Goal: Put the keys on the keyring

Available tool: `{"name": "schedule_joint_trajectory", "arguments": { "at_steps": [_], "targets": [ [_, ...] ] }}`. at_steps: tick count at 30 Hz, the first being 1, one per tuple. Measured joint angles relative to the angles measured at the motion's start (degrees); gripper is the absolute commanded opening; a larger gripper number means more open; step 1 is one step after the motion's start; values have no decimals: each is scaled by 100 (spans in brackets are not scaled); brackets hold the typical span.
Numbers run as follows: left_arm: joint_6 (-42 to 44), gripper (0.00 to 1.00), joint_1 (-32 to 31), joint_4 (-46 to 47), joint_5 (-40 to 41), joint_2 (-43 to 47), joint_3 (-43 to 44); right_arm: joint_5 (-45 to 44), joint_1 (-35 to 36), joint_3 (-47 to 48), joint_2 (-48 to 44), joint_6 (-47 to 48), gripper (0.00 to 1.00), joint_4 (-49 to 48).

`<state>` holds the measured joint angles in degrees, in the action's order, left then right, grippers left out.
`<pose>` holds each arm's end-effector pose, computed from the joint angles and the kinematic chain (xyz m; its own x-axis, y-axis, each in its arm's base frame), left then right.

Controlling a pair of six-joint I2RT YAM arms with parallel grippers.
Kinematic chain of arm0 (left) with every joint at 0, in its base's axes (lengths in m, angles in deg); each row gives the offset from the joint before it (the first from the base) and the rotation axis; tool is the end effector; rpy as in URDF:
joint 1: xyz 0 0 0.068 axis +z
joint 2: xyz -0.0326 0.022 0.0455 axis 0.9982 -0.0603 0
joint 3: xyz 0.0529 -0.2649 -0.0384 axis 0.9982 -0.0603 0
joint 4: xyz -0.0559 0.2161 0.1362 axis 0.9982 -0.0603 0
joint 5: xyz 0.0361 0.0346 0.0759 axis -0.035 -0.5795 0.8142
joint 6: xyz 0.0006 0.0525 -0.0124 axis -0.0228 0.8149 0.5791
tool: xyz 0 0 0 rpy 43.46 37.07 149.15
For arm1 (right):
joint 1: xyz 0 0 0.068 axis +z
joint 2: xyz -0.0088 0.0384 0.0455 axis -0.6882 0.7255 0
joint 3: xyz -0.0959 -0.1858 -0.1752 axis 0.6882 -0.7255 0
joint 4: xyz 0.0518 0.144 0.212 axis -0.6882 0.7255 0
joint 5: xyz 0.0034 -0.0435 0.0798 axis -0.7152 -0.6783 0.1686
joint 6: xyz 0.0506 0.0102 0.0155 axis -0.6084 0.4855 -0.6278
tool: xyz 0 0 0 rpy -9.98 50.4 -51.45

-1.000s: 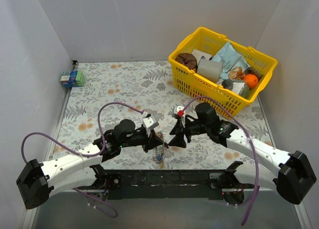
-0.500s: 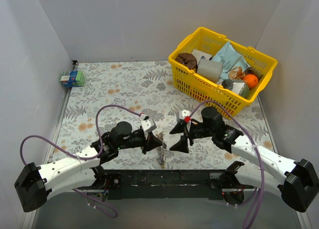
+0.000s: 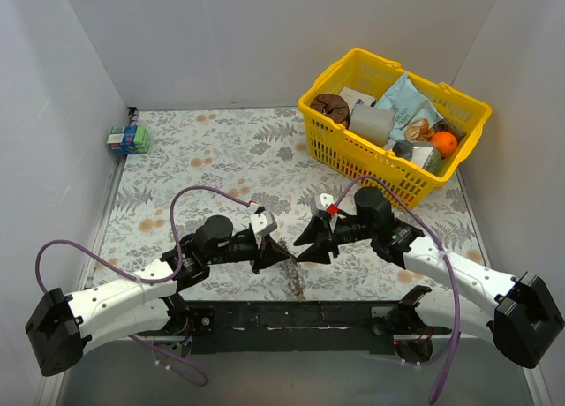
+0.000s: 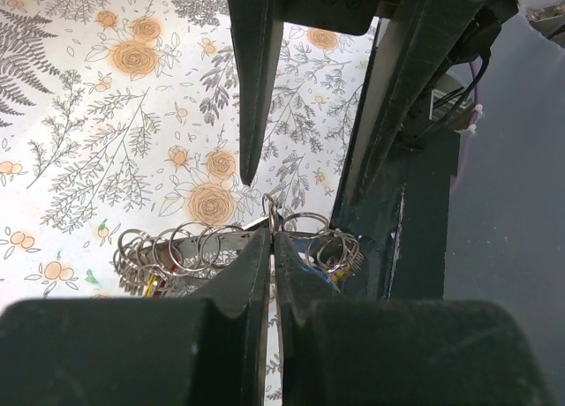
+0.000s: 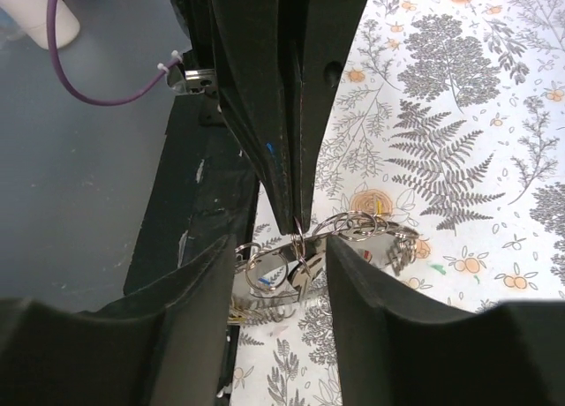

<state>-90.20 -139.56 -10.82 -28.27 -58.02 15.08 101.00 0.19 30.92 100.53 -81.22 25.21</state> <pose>0.1077 -0.1672 0.2364 -0.8135 0.0087 -0.5815 0.5481 0.3459 -0.7615 0.1428 0.1744 0.2612 -0.1052 -0.1684 -0.9801 -0.9905 -0.0702 0.1183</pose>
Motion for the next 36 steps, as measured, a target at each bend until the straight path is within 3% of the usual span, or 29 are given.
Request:
{"name": "schedule_joint_trajectory", "arguments": {
  "at_steps": [11,32,36],
  "targets": [
    [22,0,0,33,-52,0,-13,203,0,-52,201,-278,41,-409],
    [37,0,0,166,-179,188,-92,361,0,-155,391,-293,40,-525],
    [37,0,0,203,-190,188,-94,363,0,-164,420,-293,34,-527]
  ]
}}
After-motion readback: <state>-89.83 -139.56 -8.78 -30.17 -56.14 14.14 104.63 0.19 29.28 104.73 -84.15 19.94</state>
